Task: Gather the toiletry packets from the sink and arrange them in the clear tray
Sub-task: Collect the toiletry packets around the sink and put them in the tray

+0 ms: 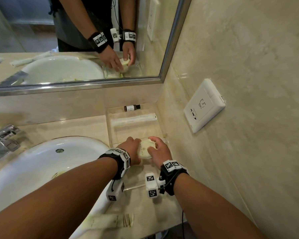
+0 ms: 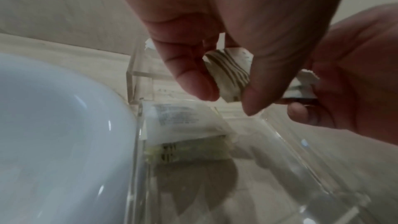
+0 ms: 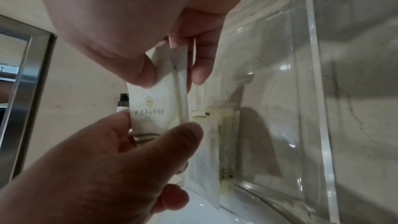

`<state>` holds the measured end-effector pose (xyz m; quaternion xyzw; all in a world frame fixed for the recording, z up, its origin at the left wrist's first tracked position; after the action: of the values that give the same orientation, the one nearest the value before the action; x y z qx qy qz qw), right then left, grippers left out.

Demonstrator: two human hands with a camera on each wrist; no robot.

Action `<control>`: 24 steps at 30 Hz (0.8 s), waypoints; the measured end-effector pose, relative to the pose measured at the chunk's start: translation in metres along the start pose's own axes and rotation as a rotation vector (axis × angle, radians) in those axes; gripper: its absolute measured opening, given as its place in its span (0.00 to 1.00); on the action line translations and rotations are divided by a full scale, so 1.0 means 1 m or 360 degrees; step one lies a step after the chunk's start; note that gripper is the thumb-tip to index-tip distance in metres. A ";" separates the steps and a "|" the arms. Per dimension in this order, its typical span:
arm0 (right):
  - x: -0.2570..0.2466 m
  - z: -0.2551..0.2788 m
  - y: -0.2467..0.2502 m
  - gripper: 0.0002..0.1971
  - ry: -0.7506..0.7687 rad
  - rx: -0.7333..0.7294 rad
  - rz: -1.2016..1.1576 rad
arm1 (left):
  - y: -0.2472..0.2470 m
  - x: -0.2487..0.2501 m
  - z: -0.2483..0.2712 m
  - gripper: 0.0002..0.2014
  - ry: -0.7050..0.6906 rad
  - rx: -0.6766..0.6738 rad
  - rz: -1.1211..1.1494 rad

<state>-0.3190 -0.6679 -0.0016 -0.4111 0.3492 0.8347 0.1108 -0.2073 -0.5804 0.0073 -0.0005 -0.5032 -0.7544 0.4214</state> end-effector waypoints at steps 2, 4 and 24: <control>0.004 -0.001 0.006 0.25 -0.0020 0.0032 0.0049 | -0.002 -0.001 -0.003 0.43 0.0006 -0.0008 -0.0014; 0.012 -0.006 0.017 0.26 -0.0092 0.0129 0.0169 | -0.002 -0.004 -0.005 0.43 0.0005 -0.0011 -0.0038; 0.043 -0.021 -0.005 0.36 -0.0255 0.0118 0.0977 | -0.023 -0.018 0.002 0.30 -0.0271 -0.0114 -0.0570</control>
<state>-0.3317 -0.6827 -0.0455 -0.2151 0.4772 0.8457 -0.1041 -0.2112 -0.5644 -0.0166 0.0101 -0.5018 -0.8320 0.2363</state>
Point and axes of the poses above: each hand's wrist, its own z-axis away from the middle knuckle, its own y-axis out of the back of the hand, x = y × z, the point moved 5 cm from there along -z, towards the middle knuckle, and after that the axes turned 6 degrees about z, right-handed, at the moved point
